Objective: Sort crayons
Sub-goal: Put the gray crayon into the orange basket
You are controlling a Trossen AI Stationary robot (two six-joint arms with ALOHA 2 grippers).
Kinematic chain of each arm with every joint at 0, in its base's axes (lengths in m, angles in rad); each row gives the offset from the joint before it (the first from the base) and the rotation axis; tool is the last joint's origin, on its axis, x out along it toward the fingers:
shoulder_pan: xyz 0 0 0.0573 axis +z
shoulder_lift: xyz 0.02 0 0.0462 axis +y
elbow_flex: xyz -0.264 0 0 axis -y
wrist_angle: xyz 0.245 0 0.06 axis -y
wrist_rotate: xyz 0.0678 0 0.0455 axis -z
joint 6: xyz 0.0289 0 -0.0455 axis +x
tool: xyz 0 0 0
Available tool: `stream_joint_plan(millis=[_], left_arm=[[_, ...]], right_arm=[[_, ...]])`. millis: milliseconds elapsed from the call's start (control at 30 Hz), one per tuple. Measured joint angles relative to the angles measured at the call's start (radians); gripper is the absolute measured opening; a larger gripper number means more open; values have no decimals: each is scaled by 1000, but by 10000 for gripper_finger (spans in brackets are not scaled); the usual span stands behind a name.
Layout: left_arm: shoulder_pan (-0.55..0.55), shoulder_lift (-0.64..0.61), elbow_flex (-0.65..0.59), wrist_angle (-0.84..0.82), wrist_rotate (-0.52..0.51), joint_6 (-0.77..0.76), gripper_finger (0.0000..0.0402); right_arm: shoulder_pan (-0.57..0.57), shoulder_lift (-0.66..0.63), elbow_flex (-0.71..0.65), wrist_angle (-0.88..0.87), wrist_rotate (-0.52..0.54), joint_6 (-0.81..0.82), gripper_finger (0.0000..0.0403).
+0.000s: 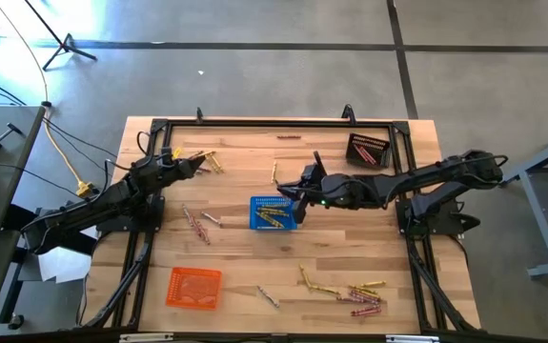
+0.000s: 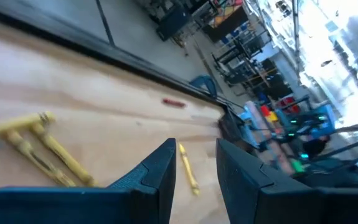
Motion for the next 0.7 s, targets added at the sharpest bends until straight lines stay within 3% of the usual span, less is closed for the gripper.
stream_joint_plan(millis=[200, 367, 500, 700], left_arm=[[-1, 0, 0, 15, 111, -116, 101], [-15, 1, 0, 182, 207, -126, 101], [-70, 0, 13, 409, 220, -99, 101], [-211, 45, 122, 369, 210, -11, 101]], right_arm=[[0, 0, 0, 0, -1, -1, 12], [0, 0, 0, 0, -17, -1, 12], [0, 0, 0, 0, -30, 3, 12], [1, 0, 0, 2, -36, 61, 12]])
